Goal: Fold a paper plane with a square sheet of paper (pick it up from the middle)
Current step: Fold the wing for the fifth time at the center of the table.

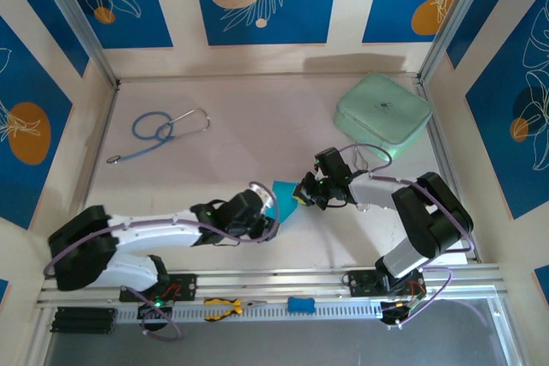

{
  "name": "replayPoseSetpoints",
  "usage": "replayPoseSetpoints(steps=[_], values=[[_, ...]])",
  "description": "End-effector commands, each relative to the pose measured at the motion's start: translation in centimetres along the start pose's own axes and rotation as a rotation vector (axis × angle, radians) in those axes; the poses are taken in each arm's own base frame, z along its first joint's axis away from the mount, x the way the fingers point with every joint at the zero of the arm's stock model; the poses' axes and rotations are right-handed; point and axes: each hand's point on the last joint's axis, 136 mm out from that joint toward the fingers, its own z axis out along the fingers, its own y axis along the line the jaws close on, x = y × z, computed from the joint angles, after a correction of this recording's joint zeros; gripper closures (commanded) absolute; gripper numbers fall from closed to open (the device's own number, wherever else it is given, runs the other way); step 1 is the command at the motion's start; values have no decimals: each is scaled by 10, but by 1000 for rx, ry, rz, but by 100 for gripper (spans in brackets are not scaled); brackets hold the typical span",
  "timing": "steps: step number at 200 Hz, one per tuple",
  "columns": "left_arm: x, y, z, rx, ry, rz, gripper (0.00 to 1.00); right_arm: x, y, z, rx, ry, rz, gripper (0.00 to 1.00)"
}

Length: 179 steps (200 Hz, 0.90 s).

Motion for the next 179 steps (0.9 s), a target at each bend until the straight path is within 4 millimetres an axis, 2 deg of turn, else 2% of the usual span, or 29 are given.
replayPoseSetpoints(steps=[1,47,91,179], values=[[-2,-1,13,-113,23,94,47,2,2,-5,8,0,23,96],[-4,0,28,-195,44,128,46,4,6,-7,-5,8,20,92],[6,-1,36,-218,87,147,47,3,9,-9,-18,9,26,92],[8,6,35,-318,85,184,51,3,15,-11,-43,17,40,95]])
